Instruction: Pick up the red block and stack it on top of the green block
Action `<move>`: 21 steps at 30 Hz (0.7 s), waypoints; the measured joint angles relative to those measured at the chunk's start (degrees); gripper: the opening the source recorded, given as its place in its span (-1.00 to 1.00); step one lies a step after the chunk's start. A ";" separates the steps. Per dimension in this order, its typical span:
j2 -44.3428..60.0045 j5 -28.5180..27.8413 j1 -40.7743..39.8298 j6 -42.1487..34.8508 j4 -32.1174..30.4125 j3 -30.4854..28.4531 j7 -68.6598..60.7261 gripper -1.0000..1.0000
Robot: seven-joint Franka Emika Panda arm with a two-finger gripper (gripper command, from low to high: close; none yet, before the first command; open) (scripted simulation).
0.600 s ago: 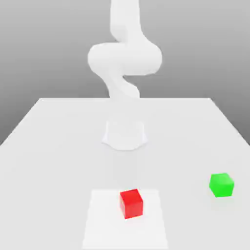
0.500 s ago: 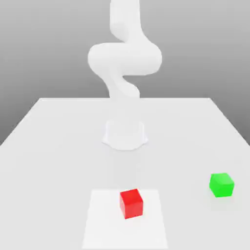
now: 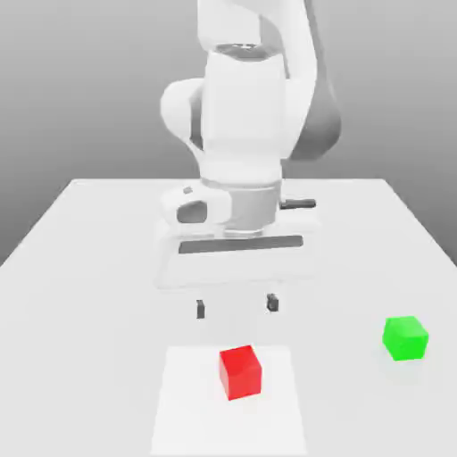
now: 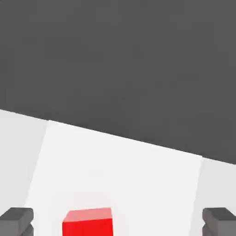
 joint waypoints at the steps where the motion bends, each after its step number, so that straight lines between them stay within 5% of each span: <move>1: 2.02 0.94 0.21 1.35 -0.91 0.00 -1.22 0.00; 7: 14.33 1.73 0.18 11.55 -0.32 0.16 -2.29 0.00; 8: 16.14 1.61 0.24 13.09 -0.08 0.07 -2.23 -1.00; 15: 16.46 1.42 0.17 13.33 -0.04 0.14 -2.06 -1.00; 21: 5.55 1.81 -0.17 4.01 -1.62 0.54 -2.36 -1.00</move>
